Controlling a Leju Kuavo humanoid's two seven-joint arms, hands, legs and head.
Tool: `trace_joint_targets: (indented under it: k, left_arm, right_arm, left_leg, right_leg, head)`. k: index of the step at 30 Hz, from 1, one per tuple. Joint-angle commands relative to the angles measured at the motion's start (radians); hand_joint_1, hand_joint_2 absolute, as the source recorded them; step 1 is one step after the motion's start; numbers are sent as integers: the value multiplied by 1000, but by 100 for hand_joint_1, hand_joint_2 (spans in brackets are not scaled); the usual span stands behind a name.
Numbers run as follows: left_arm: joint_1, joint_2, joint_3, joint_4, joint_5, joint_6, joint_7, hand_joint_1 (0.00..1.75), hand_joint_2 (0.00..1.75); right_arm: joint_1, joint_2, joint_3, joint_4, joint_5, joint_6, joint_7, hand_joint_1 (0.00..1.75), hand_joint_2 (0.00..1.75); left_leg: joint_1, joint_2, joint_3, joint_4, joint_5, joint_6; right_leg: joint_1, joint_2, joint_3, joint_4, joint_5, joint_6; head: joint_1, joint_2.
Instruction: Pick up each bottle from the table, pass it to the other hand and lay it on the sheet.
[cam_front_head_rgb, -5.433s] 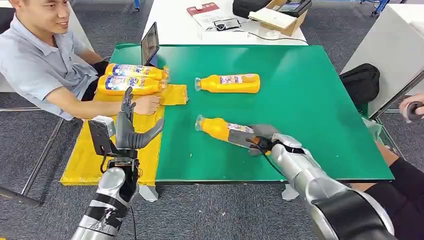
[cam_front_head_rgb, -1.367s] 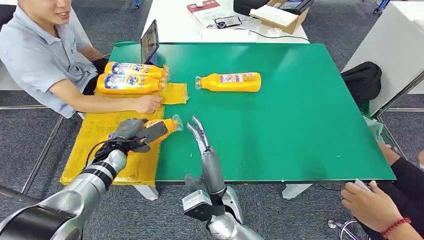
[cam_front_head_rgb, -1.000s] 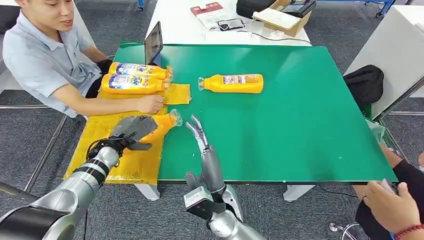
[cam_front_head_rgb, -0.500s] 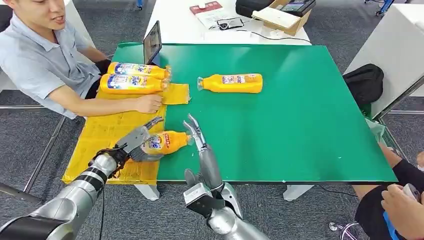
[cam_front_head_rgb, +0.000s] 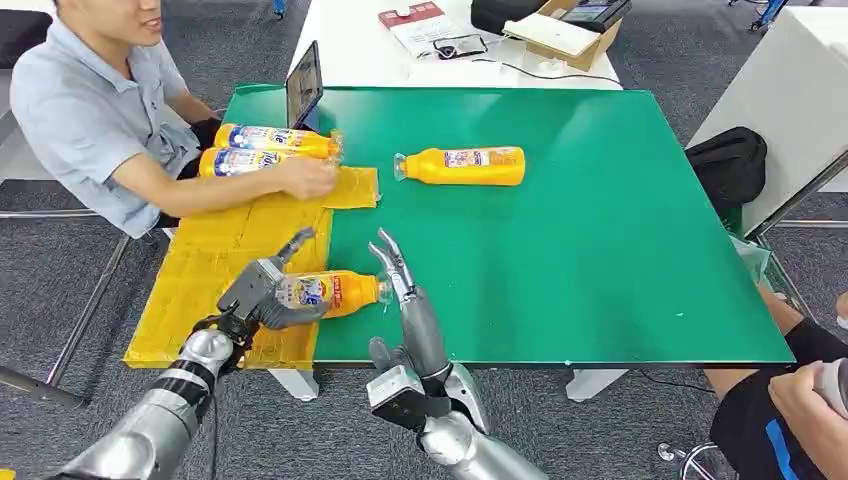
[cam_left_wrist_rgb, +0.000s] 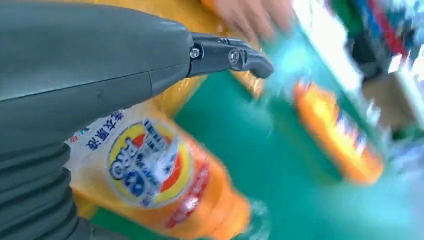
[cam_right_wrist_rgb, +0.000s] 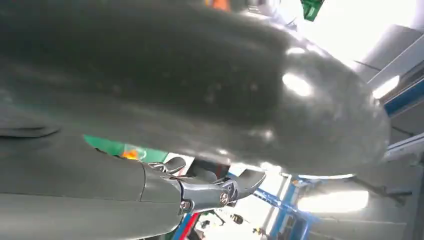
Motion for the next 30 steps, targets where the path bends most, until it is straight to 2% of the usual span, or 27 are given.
trace_joint_targets:
  k: [1, 9, 10, 13, 15, 16, 17, 18, 19, 20, 22, 24, 30]
  left_arm:
    - [68, -131, 184, -309, 232, 79, 76, 0, 175]
    - [94, -161, 237, -411, 457, 97, 73, 0, 175]
    - [94, -161, 237, -411, 457, 97, 73, 0, 175]
    - [121, -152, 224, -462, 528, 111, 78, 0, 175]
    - [171, -138, 214, -531, 567, 140, 81, 0, 175]
    - [184, -131, 208, -545, 574, 143, 83, 0, 175]
    - [220, -131, 219, -593, 592, 158, 73, 0, 175]
    - [249, -140, 239, -639, 573, 225, 47, 0, 175]
    - [272, -158, 259, -689, 516, 343, -6, 0, 175]
    - [300, -169, 263, -766, 467, 451, -58, 0, 175]
    - [321, -160, 245, -823, 465, 472, -27, 0, 175]
    - [335, -158, 228, -871, 392, 565, -69, 0, 175]
    - [355, -147, 151, -876, 352, 600, -4, 0, 175]
  right_arm:
    - [9, -23, -26, 3, 13, -50, 1, 0, 0]
    - [26, -35, -107, -33, 21, -31, 1, 0, 0]
    - [26, -35, -107, -33, 21, -31, 1, 0, 175]
    - [41, -60, -149, -37, 66, -12, 1, 0, 175]
    - [41, -68, -218, 56, 176, 43, 27, 0, 175]
    - [46, -59, -256, 68, 190, 68, 2, 0, 175]
    - [30, -88, -260, 123, 294, 117, 106, 0, 175]
    - [18, -112, -268, 167, 378, 113, 163, 0, 175]
    - [11, -125, -287, 202, 421, 109, 175, 0, 175]
    - [-8, -146, -309, 260, 479, 120, 236, 0, 175]
    - [-16, -149, -344, 287, 486, 137, 211, 0, 175]
    - [-49, -173, -343, 343, 612, 145, 316, 0, 175]
    - [-86, -199, -351, 411, 717, 173, 382, 0, 175]
  left_leg:
    - [1, -1, 0, 1, -1, -1]
    - [1, 1, 2, 1, -3, -1]
    - [1, 1, 0, 0, -1, -1]
    - [1, 0, 2, 0, -2, -1]
    - [1, 1, 1, -1, -1, 0]
    - [1, 2, 3, -1, -2, -1]
    - [1, 1, 3, -2, -2, -1]
    - [1, 2, 4, -1, -3, -1]
    - [1, 2, 4, -2, -2, -1]
    - [1, 3, 2, -2, -2, 0]
    - [1, 2, 1, -1, -1, 0]
    - [1, 2, 1, 0, -2, 0]
    - [0, 0, 0, 0, -2, 0]
  right_leg:
    - [1, -1, 1, 0, -1, -1]
    - [1, 1, 2, 1, -2, -2]
    - [1, 1, 0, 0, -1, -1]
    - [1, 0, 3, -1, -2, -2]
    - [1, 1, 1, -1, -1, -1]
    - [1, 2, 4, -2, -1, -2]
    - [1, 2, 3, -2, -1, -1]
    - [1, 2, 5, -2, -2, -2]
    - [1, 3, 4, -3, -1, -1]
    - [1, 3, 3, -3, 0, -1]
    - [1, 2, 2, -2, 0, -1]
    - [1, 3, 1, -1, -1, -1]
    - [0, 1, 1, -1, -1, -1]
  head:
    - [0, 0]
    - [0, 0]
    - [0, 0]
    - [0, 0]
    - [0, 0]
    - [0, 0]
    - [0, 0]
    - [0, 0]
    - [0, 0]
    - [0, 0]
    - [0, 0]
    - [0, 0]
    - [0, 0]
